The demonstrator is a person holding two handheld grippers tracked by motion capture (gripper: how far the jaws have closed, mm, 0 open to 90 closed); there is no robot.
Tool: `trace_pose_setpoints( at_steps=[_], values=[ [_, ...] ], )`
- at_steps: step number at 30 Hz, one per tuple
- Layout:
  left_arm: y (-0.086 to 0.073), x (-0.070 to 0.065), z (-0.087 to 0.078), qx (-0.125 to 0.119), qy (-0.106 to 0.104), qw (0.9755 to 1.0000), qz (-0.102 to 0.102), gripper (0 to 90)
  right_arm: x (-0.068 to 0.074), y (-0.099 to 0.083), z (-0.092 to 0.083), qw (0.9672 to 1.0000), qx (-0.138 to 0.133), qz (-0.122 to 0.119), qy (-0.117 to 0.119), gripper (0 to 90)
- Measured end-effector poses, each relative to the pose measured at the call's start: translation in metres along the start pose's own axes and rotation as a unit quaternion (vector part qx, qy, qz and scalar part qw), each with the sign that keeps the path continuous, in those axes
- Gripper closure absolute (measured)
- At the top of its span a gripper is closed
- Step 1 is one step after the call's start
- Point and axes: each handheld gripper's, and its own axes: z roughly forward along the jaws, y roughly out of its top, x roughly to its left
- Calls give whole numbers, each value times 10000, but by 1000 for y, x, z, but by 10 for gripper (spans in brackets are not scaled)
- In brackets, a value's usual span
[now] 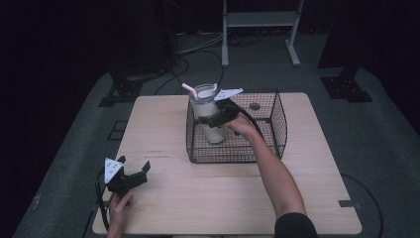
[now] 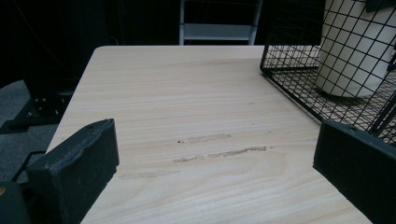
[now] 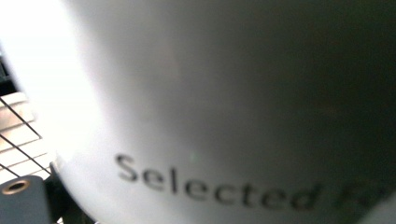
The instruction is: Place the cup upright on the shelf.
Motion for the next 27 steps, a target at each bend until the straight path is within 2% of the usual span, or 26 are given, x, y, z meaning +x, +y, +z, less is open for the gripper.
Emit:
trace_pose_setpoints(
  at_steps=[2, 9, 14, 18, 27],
  values=[
    [0, 0, 0, 0, -6, 10000, 1, 0, -1, 0, -2, 10000, 38, 34, -8, 59],
    [0, -1, 0, -2, 6, 10000, 30, 0, -1, -1, -7, 9998, 134, -150, -24, 58],
    [0, -1, 0, 1, 6, 10000, 25, 0, 2, -3, -8, 9993, 188, -313, 59, 59],
    [0, -1, 0, -2, 5, 10000, 33, 0, 1, -5, -9, 9989, 305, -342, 93, 60],
    [0, -1, 0, -3, 4, 10000, 26, 0, -1, -5, -17, 9987, 314, -388, 25, 65]
  ],
)
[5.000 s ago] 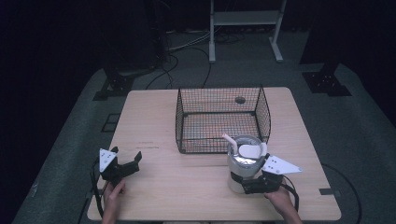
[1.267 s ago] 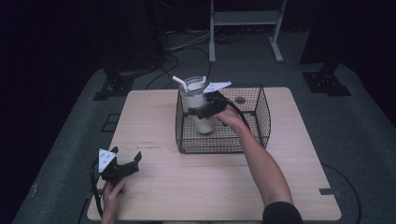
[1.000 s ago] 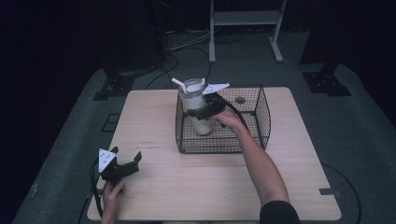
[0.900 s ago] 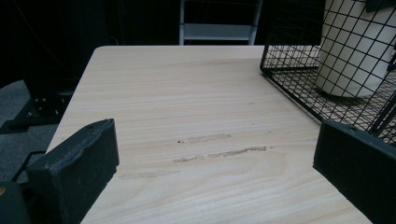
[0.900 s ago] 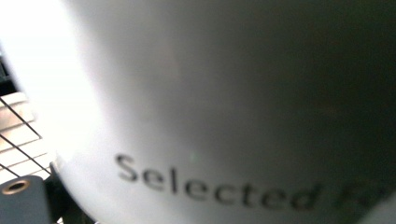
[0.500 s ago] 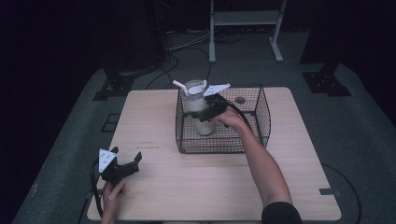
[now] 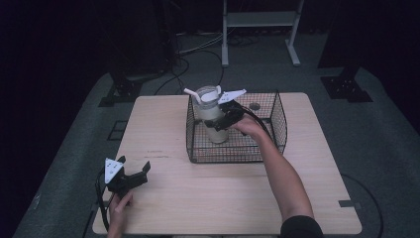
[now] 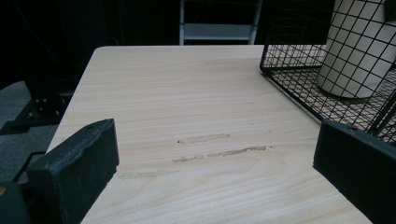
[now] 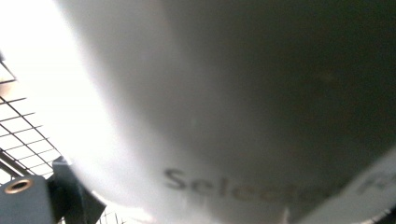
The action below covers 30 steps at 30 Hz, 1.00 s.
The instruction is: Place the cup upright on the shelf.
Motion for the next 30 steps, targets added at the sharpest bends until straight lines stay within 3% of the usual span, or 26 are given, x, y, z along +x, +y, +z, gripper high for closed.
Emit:
trace_pose_setpoints(
  at_steps=[14, 30],
  values=[
    [0, 0, 0, 7, 5, 10000, 18, 0, -4, -15, -23, 9998, -31, 153, -136, 68],
    [0, 0, 2, 21, 6, 10000, 16, 0, -3, -22, -35, 9997, 23, 104, -200, 68]
  ],
)
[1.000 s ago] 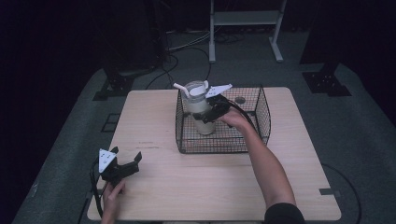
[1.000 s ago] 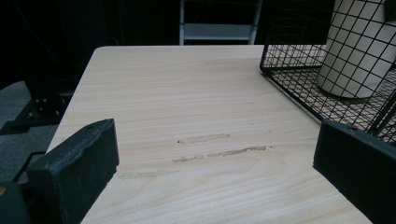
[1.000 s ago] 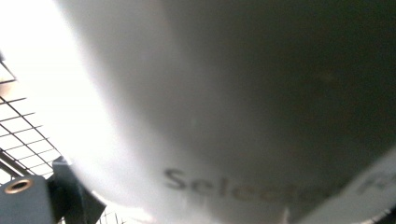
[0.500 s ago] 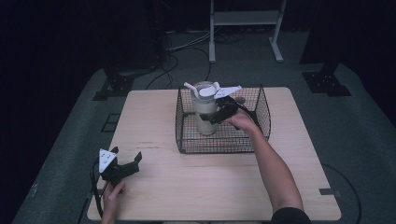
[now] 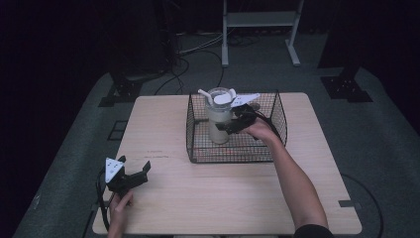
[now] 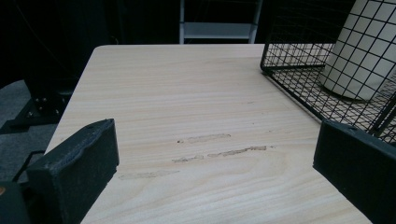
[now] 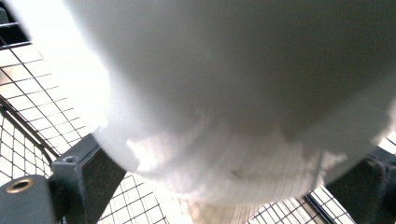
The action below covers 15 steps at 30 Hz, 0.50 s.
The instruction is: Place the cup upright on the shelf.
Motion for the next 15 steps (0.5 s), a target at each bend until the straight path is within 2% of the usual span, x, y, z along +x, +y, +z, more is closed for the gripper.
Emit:
trace_pose_setpoints(
  at_steps=[7, 15],
  values=[
    [0, 0, 0, 6, -2, 10000, 25, 0, 2, -1, -10, 10000, 42, -4, -84, 71],
    [0, 0, -1, 3, 0, 10000, 33, 0, 3, 0, -31, 9997, 116, 93, -214, 71]
  ],
)
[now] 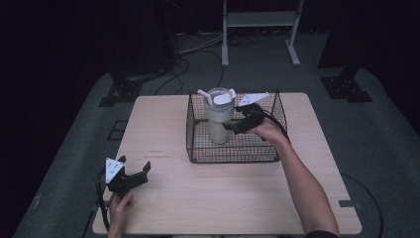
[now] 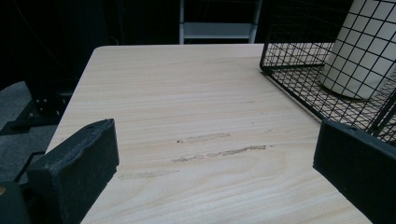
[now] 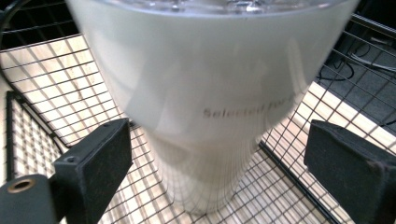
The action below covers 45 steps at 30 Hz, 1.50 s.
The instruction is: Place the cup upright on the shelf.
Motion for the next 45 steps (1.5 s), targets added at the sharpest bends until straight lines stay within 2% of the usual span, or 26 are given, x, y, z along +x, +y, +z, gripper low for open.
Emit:
trace_pose_setpoints(
  at_steps=[8, 17, 24, 27, 34, 40, 45],
  values=[
    [0, 0, -1, 3, 17, 10000, 6, 0, 4, 0, -22, 9997, 62, 204, -141, 71],
    [0, -1, -1, -3, 31, 10000, 8, 0, 8, -2, -43, 9994, 60, 289, -206, 71],
    [0, -1, -1, -1, 31, 10000, 5, 0, 13, -4, -57, 9993, -2, 292, -229, 71],
    [0, -1, -1, 1, 32, 10000, 9, 0, 14, -5, -64, 9993, 50, 279, -260, 71],
    [0, -1, 0, -6, 28, 10000, 21, 0, 17, -9, -72, 9991, -37, 322, -255, 71],
    [0, -1, 0, -3, 30, 10000, 25, 0, 20, -16, -78, 9990, 61, 340, -266, 71],
    [0, -1, 0, -2, 30, 10000, 30, 0, 23, -20, -83, 9991, 34, 337, -245, 71]
  ],
)
